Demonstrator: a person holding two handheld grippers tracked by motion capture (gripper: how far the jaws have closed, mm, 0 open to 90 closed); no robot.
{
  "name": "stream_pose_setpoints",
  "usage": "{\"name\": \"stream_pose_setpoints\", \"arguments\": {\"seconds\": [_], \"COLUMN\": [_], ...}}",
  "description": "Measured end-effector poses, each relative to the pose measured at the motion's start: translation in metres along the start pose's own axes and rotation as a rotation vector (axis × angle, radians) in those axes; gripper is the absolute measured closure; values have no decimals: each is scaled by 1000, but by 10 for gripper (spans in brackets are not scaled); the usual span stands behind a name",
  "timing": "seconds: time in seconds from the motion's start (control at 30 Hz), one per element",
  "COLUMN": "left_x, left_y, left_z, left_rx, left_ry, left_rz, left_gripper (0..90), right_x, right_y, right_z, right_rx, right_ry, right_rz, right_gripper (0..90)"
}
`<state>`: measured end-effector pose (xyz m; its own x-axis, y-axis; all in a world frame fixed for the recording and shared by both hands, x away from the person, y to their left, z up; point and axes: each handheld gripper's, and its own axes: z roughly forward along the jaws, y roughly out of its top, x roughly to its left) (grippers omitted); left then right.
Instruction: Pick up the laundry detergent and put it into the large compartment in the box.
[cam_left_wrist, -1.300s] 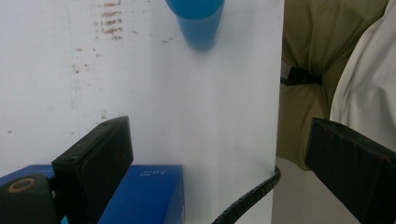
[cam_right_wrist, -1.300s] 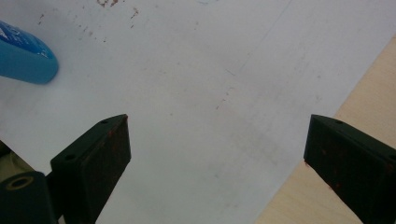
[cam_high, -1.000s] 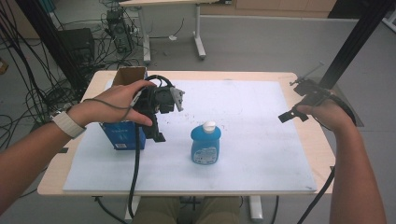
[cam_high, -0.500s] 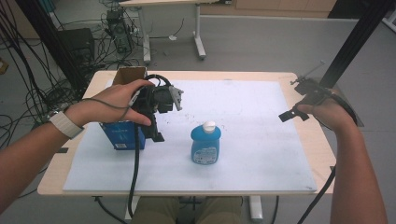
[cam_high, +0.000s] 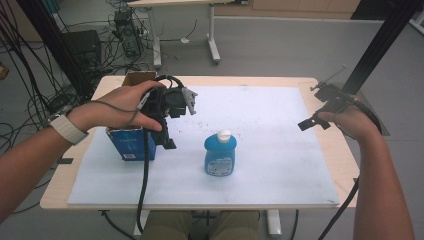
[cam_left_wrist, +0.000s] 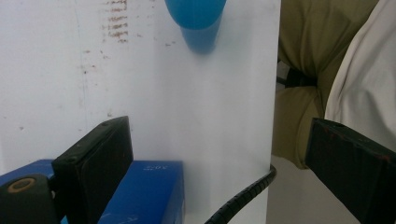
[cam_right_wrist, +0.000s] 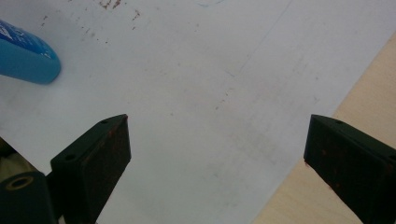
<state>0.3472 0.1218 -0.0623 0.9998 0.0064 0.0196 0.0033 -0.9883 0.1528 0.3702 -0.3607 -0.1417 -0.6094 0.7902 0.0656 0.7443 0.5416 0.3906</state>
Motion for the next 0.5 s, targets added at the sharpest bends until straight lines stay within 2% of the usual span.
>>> {"name": "stream_pose_setpoints", "arguments": {"seconds": [0.5], "left_x": [1], "left_y": [19], "left_z": [-16], "left_rx": [5], "left_ry": [0], "left_rz": [10], "left_gripper": [76], "right_x": [0], "right_y": [-2], "right_z": [-3], "right_rx": [-5], "right_ry": [-2], "right_rz": [1], "right_gripper": [72]}}
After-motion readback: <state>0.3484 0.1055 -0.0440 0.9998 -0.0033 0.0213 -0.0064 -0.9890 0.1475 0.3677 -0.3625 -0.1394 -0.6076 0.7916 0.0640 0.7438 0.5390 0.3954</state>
